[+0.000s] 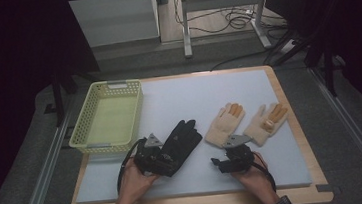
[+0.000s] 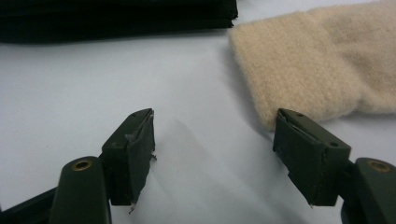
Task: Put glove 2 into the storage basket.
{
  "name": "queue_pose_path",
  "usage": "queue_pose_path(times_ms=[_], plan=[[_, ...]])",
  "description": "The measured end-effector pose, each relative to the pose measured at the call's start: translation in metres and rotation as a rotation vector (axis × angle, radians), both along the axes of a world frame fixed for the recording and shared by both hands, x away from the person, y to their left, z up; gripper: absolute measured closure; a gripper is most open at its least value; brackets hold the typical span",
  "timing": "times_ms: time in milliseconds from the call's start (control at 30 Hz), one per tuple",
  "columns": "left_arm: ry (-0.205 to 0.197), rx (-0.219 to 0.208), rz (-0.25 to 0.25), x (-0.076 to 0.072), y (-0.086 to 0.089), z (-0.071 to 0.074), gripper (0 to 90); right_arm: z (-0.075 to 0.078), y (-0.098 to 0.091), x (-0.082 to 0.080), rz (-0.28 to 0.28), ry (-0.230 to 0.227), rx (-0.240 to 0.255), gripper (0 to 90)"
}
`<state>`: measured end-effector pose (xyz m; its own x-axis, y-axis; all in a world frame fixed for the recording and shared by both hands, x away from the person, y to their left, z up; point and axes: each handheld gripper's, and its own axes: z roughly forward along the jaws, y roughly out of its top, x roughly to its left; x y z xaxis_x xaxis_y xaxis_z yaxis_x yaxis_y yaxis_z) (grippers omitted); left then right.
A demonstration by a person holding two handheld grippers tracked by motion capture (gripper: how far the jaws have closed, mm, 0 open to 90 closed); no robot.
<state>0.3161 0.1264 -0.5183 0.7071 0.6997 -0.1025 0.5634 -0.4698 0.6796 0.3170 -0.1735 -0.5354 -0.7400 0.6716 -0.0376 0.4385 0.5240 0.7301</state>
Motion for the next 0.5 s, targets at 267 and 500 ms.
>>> queue_pose_path(times_ms=[267, 500], plan=[[0.016, 0.086, 0.026, 0.015, -0.022, -0.009, 0.0, 0.0, 0.0, 0.0, 0.001, 0.001, 0.0, 28.5], [0.046, 0.095, 0.0, 0.016, -0.025, -0.015, 0.0, 0.0, 0.0, 0.0, 0.0, 0.001, 0.002, 28.5]])
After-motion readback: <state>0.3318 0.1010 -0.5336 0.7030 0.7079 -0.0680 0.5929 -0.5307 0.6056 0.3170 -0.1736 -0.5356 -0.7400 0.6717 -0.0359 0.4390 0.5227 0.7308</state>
